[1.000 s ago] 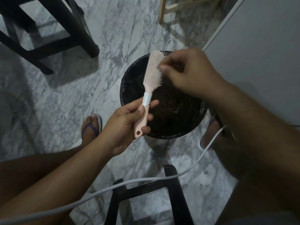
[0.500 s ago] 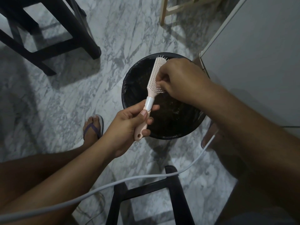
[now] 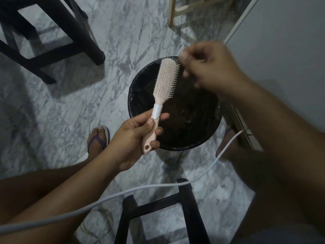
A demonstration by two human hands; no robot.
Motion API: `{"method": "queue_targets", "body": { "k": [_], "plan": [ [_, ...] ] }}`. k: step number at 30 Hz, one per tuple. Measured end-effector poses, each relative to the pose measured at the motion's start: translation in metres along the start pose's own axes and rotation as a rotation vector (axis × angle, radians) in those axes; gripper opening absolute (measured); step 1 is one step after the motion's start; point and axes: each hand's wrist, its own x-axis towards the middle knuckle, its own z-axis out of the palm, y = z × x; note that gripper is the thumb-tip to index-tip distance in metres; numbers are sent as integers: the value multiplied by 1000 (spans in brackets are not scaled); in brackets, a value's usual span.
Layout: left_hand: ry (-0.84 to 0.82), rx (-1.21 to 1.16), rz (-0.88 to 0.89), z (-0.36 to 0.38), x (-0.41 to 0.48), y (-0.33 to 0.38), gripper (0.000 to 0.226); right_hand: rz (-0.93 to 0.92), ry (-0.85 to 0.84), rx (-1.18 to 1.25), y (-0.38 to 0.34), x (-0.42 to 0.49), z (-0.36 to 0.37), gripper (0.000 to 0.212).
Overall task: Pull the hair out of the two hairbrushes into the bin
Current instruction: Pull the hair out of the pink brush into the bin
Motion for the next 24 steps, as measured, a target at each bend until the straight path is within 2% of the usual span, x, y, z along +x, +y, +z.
{"method": "queue_targets", "body": {
  "k": [3,7,11,21,24],
  "plan": [
    [-6,23,18,1,0,0,44,-81,149,-69,2,8,-15,16],
    [-29,29,-2,0,-1,-1,46,-170,36,-373,16,6,0,17],
    [-52,78,-11,-1,-2,-3,47,-217,32,-565,16,6,7,17],
    [-32,189,-19,-5,-5,-10,46,-184,-41,-819,14,3,18,25],
    [-31,126,-54,-4,-5,-14,47,-122,-88,-750,18,7,17,26]
  ]
}}
